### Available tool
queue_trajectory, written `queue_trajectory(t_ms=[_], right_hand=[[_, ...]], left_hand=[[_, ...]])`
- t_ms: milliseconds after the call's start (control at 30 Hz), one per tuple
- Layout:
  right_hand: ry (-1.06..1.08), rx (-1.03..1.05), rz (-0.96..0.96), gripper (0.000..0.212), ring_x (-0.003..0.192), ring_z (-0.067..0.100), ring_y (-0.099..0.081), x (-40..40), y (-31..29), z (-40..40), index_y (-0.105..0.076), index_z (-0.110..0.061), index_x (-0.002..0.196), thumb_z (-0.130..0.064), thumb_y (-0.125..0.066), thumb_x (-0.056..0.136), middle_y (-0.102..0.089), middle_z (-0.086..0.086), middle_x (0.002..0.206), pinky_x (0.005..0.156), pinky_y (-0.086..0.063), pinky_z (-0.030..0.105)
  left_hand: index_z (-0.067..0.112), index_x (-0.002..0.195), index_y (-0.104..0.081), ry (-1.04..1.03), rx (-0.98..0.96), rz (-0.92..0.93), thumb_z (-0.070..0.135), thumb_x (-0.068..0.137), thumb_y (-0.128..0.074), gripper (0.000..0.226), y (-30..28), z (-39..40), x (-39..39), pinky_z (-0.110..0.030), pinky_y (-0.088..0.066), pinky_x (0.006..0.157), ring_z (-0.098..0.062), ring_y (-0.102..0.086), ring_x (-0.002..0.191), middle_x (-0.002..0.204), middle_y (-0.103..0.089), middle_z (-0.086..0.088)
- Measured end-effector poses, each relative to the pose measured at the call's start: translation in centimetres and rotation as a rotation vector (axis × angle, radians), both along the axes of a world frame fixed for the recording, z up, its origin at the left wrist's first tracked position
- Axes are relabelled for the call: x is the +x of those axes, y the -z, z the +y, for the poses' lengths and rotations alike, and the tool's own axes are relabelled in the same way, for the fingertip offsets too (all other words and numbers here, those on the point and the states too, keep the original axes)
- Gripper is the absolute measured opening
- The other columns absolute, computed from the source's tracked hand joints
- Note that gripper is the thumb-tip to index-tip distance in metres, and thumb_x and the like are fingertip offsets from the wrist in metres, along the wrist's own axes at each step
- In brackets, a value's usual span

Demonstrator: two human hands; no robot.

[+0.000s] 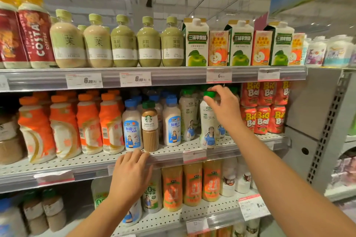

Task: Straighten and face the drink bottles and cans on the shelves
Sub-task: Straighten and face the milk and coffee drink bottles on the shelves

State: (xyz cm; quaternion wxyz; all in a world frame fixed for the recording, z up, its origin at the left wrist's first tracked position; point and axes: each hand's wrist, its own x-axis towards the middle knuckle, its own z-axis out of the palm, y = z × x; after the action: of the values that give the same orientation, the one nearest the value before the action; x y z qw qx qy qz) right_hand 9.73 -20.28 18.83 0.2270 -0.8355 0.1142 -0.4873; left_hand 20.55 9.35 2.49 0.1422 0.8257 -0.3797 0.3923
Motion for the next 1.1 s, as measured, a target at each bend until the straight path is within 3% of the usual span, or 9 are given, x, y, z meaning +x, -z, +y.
queue_trajectory(t_ms=[67, 200, 333, 433, 533, 733, 933, 1033, 1100], right_hand=[[0.070, -0.067, 0.106, 0.063, 0.114, 0.017, -0.052, -0.1, 1.2, 0.0, -0.044, -0.037, 0.144, -0.049, -0.070, 0.088, -0.046, 0.001, 0.128, 0.088, -0.045, 0.032], [0.090, 0.111, 0.062, 0.105, 0.121, 0.025, -0.054, -0.2, 4.8, 0.7, -0.009, -0.049, 0.154, -0.053, -0.080, 0.078, -0.046, 0.003, 0.144, 0.091, -0.048, 0.042], [0.132, 0.246, -0.008, 0.072, 0.102, 0.023, -0.063, 0.3, 7.9, 1.3, -0.040, -0.031, 0.128, -0.051, -0.083, 0.074, -0.065, -0.002, 0.118, 0.078, -0.048, 0.033], [0.239, 0.226, 0.087, 0.047, 0.084, 0.019, -0.061, 0.2, 11.1, 1.5, -0.050, -0.027, 0.103, -0.059, -0.075, 0.079, -0.063, -0.011, 0.091, 0.063, -0.045, 0.032], [0.323, 0.221, 0.077, 0.045, 0.073, 0.015, -0.055, 0.5, 12.7, 1.4, -0.056, -0.028, 0.092, -0.072, -0.061, 0.082, -0.055, -0.016, 0.075, 0.058, -0.044, 0.032], [0.464, 0.086, 0.203, 0.045, 0.072, 0.017, -0.050, 2.7, 12.5, 1.1, -0.065, -0.024, 0.095, -0.066, -0.050, 0.093, -0.062, -0.005, 0.092, 0.058, -0.034, 0.030], [0.490, 0.063, 0.180, 0.052, 0.079, 0.018, -0.061, 3.0, 13.5, 0.7, -0.068, -0.023, 0.098, -0.071, -0.066, 0.079, -0.065, -0.006, 0.089, 0.064, -0.035, 0.029], [0.469, 0.093, 0.193, 0.049, 0.084, 0.020, -0.061, 3.4, 13.5, 0.4, -0.063, -0.021, 0.099, -0.067, -0.066, 0.082, -0.064, -0.005, 0.091, 0.067, -0.041, 0.031], [0.438, 0.103, 0.195, 0.045, 0.090, 0.023, -0.063, 3.5, 13.7, 0.2, -0.061, -0.019, 0.101, -0.060, -0.067, 0.086, -0.063, -0.002, 0.094, 0.072, -0.045, 0.033]], left_hand=[[0.019, 0.110, -0.068, -0.004, 0.001, 0.006, 0.043, 0.088, -0.051, 0.036, 0.1, -0.1, 0.0, -0.039, -0.045, 0.080, -0.024, -0.056, 0.089, 0.103, -0.062, 0.001], [0.021, 0.105, -0.068, -0.009, -0.001, 0.035, 0.044, 0.088, -0.049, 0.035, -0.3, -0.2, -0.2, -0.039, -0.047, 0.077, -0.024, -0.057, 0.087, 0.099, -0.063, 0.002], [0.024, 0.099, -0.066, -0.035, 0.001, 0.104, 0.045, 0.090, -0.047, 0.030, -1.1, -0.3, -0.7, -0.038, -0.046, 0.076, -0.022, -0.058, 0.084, 0.094, -0.061, 0.006], [0.026, 0.095, -0.066, -0.045, -0.001, 0.147, 0.048, 0.091, -0.043, 0.033, -1.6, -0.5, -0.7, -0.038, -0.046, 0.074, -0.021, -0.059, 0.083, 0.090, -0.060, 0.008], [0.026, 0.094, -0.067, -0.054, 0.003, 0.157, 0.049, 0.091, -0.041, 0.035, -1.8, -0.6, -0.9, -0.038, -0.047, 0.072, -0.020, -0.059, 0.081, 0.088, -0.059, 0.008], [0.024, 0.091, -0.066, -0.091, 0.044, 0.192, 0.048, 0.092, -0.043, 0.033, -2.4, -0.5, -1.6, -0.039, -0.047, 0.071, -0.022, -0.058, 0.080, 0.086, -0.059, 0.007], [0.019, 0.067, -0.062, 0.022, 0.043, 0.153, 0.018, 0.080, -0.078, 0.021, -6.8, -1.7, -2.9, -0.030, -0.038, 0.050, -0.018, -0.051, 0.060, 0.066, -0.057, 0.006], [0.018, 0.089, -0.072, 0.155, -0.011, 0.029, 0.017, 0.085, -0.071, 0.004, -11.3, -5.1, -3.5, -0.029, -0.046, 0.063, -0.019, -0.058, 0.081, 0.084, -0.066, 0.005], [0.019, 0.114, -0.069, 0.181, -0.064, 0.067, 0.023, 0.091, -0.065, 0.024, -14.4, -8.1, -3.6, -0.035, -0.050, 0.081, -0.023, -0.057, 0.106, 0.111, -0.067, 0.003]])
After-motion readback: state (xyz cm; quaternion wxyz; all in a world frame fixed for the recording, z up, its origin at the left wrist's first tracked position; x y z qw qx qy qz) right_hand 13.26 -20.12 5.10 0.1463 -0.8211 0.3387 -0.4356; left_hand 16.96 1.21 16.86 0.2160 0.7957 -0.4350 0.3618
